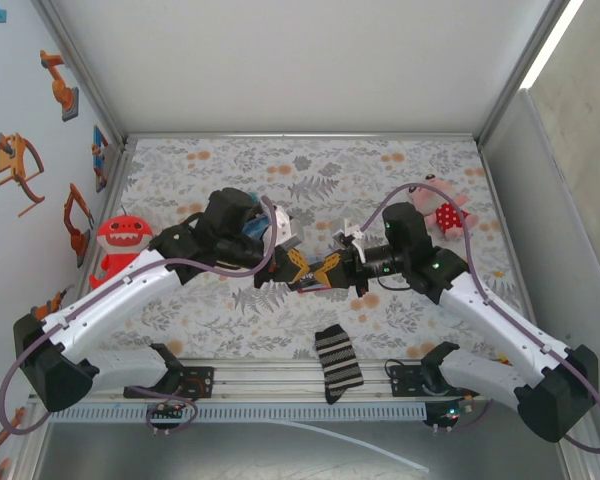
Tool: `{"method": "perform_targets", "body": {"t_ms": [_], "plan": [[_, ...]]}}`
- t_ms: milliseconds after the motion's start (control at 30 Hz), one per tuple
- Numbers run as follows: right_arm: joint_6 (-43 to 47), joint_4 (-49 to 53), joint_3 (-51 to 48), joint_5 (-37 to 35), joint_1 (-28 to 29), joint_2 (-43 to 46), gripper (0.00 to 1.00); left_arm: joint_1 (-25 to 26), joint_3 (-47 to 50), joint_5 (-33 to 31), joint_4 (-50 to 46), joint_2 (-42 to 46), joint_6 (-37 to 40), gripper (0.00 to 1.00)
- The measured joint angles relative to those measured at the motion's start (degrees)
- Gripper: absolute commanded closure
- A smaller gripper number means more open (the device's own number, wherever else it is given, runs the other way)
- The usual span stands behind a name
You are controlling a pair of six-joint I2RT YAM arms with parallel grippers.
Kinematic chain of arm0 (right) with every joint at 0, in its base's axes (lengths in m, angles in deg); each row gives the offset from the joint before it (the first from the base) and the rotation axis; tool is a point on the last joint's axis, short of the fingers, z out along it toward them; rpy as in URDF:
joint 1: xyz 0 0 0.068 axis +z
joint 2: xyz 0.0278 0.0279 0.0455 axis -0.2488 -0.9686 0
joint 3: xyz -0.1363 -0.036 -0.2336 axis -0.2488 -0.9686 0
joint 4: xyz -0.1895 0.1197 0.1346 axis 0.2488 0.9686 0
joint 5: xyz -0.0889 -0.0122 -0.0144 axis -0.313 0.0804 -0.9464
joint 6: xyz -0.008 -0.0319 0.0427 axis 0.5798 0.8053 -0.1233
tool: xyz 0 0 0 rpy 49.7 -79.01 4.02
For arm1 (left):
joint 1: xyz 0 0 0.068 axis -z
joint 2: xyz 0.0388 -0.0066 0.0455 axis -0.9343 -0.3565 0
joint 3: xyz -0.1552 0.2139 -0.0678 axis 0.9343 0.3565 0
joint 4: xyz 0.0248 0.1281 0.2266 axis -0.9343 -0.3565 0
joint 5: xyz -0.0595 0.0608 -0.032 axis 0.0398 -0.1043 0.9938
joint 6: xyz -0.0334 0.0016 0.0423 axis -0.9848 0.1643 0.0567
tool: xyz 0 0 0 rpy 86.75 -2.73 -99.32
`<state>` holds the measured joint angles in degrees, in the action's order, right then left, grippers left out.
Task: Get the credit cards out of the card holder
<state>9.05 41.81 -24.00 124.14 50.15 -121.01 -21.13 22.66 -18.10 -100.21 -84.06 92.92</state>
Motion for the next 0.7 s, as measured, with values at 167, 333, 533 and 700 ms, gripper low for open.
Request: {"method": "perform_targets", "body": {"t_ms": [167, 333, 533, 700], "plan": [[0.1, 0.1, 0.0, -0.5, 0.1, 0.0, 0.72, 0.0, 0.0, 0.1, -0.1, 0.0, 0.4, 1.0], [-0.1, 0.3, 0.0, -4.1, 0.1, 0.0, 0.46, -1.4, 1.4, -2.0, 1.6, 1.1, 0.3, 1.0], [-1.4, 0.8, 0.0, -9.8, 0.1, 0.0, 0.41, -6.4, 6.4, -7.6, 7.1, 4.2, -1.7, 1.0], [-3.2, 1.4, 1.2, -14.1, 0.1, 0.0, 0.32, -8.8, 6.9, -13.7, 8.8, 3.9, -1.8, 1.0]]}}
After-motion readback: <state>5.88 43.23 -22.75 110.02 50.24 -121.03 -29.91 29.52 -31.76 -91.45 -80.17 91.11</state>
